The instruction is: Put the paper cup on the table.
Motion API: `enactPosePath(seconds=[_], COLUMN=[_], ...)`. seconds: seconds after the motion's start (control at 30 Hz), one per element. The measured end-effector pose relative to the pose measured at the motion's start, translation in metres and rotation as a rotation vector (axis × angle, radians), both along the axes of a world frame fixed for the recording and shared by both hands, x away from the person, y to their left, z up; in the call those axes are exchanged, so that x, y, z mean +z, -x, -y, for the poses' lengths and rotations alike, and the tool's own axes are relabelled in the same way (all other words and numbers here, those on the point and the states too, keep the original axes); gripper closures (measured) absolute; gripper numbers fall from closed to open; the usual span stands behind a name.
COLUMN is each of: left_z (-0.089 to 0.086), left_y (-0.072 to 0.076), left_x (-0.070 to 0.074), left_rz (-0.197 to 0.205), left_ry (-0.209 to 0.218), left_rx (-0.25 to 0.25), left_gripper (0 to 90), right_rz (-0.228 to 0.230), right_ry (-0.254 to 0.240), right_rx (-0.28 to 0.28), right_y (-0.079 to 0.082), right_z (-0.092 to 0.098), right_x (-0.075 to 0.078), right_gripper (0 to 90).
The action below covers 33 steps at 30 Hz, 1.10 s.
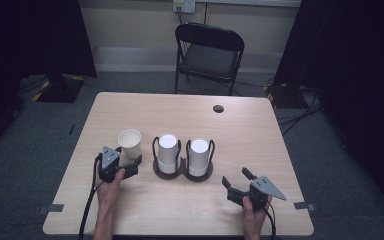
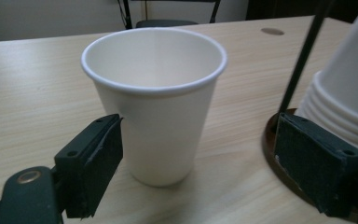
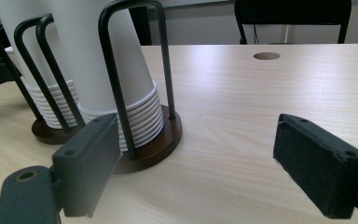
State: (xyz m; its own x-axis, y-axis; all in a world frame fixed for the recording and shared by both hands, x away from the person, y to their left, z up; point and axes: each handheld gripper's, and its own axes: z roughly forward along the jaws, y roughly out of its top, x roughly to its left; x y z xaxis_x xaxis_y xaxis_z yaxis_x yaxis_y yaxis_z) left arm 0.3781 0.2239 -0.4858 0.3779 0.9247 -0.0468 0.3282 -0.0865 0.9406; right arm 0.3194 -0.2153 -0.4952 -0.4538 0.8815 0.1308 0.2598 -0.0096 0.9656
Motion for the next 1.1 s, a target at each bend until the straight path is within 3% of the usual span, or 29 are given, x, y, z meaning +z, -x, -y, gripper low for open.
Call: enactPosePath(seconds=[0.13, 0.5, 0.57, 0.7, 0.87, 1.1], left_z=[0.004, 0.026, 0.036, 0.051, 0.062, 0.073], left_y=[0.011, 0.038, 0.042, 0.048, 0.062, 0.080], left_x=[0.001, 0.005, 0.004, 0.000, 0.000, -0.004], left_rz=[0.006, 0.032, 0.031, 0.033, 0.019, 0.041], left_ry=[0.000, 0.046, 0.026, 0.033, 0.050, 0.020], left_rx=[0.017, -0.017, -0.014, -0.028, -0.046, -0.060], left_gripper=[18.7, 15.9, 16.3, 17.0, 17.0, 16.8], right_rz=[-0.002, 0.011, 0.014, 0.027, 0.040, 0.046], right_ry=[-0.004, -0.002, -0.001, 0.008, 0.023, 0.025], right_rx=[-0.003, -0.009, -0.009, -0.012, -0.013, -0.015], right_y=[0.000, 0.001, 0.001, 0.003, 0.004, 0.004], right_z=[0.000, 0.000, 0.000, -0.001, -0.002, -0.003], right_x=[0.000, 0.000, 0.000, 0.000, 0.000, 0.000], right_gripper=[14.1, 14.1, 14.1, 14.1, 14.1, 14.1])
